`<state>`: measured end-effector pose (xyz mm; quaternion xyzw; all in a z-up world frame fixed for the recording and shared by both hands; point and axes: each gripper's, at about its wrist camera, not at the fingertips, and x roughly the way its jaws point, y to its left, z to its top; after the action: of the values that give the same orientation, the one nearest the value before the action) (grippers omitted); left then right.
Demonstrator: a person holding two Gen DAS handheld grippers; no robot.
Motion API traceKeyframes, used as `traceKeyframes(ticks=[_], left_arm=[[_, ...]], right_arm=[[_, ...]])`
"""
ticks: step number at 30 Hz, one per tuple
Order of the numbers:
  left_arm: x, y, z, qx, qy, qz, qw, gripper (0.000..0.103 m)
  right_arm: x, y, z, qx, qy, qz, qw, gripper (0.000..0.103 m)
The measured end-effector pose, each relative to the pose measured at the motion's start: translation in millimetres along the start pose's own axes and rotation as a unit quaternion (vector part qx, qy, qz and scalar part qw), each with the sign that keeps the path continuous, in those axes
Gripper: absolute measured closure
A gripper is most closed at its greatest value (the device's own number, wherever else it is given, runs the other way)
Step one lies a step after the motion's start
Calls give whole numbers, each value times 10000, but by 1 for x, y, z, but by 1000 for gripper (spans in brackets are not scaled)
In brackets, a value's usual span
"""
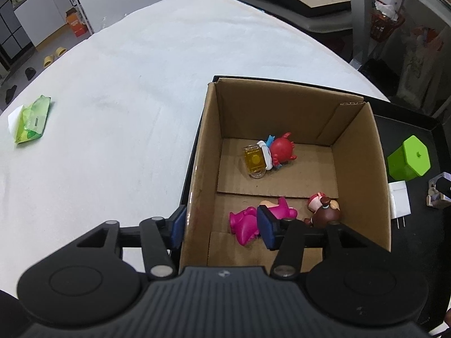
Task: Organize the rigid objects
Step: 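Move the right gripper to the lavender cube figure and close on it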
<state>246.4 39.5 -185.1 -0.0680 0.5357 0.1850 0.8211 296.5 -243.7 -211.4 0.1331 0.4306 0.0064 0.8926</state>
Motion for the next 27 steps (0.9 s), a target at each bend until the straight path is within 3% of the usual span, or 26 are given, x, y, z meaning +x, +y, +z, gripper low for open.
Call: traceKeyframes(ticks=[5,12,19,20,23,27], left_arm=[[2,-6,5,-34,21,181,9998,48],[3,-10,7,-71,31,340,9994,47],[1,-12,7,-79,22,374,9993,47],[1,-12,7,-77,16,372,9993,47],[-2,-11,5,-56,-3,344,9994,47],[-6,-7,2,-73,26,237,9997,47]], right_arm=[[14,-1,0,-44,106,3,9999,29],[32,-4,-2,-79,313,-33,9995,40],[40,-4,-3,-152,330,-107,9993,41],[40,-3,-3,-216,287,-161,9992,43],[42,-3,0,-295,232,-137,9992,65],[38,-3,-3,-262,278,-26,9993,68]])
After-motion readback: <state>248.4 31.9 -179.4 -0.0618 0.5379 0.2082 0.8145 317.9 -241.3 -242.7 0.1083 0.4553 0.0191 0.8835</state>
